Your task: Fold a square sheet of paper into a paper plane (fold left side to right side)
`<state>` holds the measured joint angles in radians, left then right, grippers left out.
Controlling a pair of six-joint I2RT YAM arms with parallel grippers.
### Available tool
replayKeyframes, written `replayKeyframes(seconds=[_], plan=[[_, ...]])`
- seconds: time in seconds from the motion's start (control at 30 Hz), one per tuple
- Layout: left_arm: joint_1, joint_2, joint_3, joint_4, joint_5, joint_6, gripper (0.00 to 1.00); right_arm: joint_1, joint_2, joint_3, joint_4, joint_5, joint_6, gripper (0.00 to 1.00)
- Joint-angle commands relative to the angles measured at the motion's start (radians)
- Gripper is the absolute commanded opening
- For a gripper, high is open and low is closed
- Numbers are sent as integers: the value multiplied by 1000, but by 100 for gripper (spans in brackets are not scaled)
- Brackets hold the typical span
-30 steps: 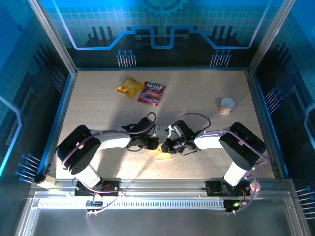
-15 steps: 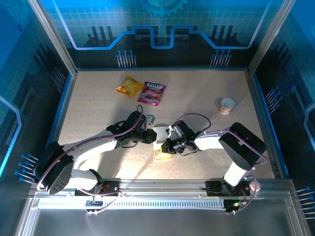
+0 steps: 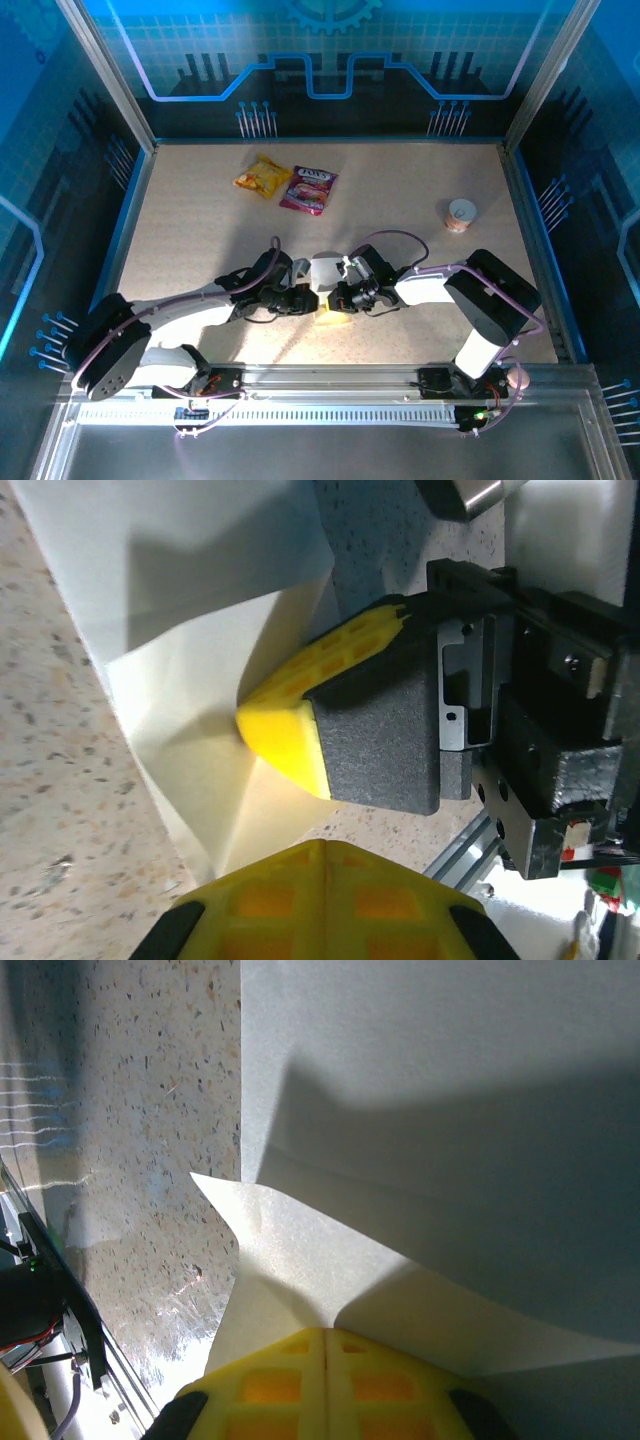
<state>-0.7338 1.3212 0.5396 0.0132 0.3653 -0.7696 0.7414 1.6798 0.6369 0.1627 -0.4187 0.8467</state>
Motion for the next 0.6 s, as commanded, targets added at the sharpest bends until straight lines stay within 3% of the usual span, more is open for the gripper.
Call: replayKeyframes(seconds=[0.0, 0.57], plan=[[-18, 54, -1, 62, 52, -59, 4, 26, 30, -17, -123, 36, 10, 0], [-33, 215, 6, 101, 38, -74, 2, 27, 30, -16, -143, 38, 4, 0]])
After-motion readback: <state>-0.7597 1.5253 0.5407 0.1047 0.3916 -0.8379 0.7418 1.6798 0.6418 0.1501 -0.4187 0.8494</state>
